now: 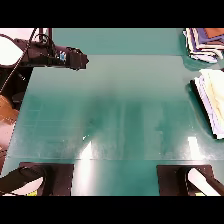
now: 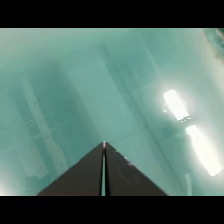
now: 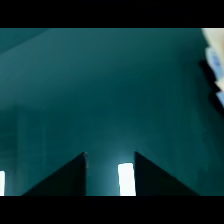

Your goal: Fold the shirts.

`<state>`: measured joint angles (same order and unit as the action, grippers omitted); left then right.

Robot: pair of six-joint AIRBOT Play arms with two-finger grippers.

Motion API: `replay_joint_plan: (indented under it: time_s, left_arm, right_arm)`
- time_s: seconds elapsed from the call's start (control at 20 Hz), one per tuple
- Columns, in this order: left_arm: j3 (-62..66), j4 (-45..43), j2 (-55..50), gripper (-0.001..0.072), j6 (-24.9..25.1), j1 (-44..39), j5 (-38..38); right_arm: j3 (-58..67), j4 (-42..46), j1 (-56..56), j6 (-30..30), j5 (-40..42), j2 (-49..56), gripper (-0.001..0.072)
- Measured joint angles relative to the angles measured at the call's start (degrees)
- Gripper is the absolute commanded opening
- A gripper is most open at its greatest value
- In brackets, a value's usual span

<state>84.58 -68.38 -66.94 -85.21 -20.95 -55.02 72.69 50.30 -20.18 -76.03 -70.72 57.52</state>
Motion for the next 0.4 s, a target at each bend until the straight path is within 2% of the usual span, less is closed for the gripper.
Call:
replay_joint_plan:
  time_s: [0.05, 0.25, 0.4]
  left_arm:
    - [0.00, 0.00, 0.00, 0.0024, 0.00, 0.00, 0.22]
    - [0.00, 0.02, 0.00, 0.0024, -0.02, 0.00, 0.44]
    - [0.00, 0.02, 0.00, 0.0024, -0.02, 0.00, 0.57]
  right_arm:
    - [0.17, -0.20, 3.74, 0.02, 1.11, 0.00, 0.0014]
    - [0.42, -0.50, 13.66, 0.02, 4.57, -0.09, 0.0014]
    - [0.46, -0.59, 16.44, 0.00, 5.97, -0.09, 0.0014]
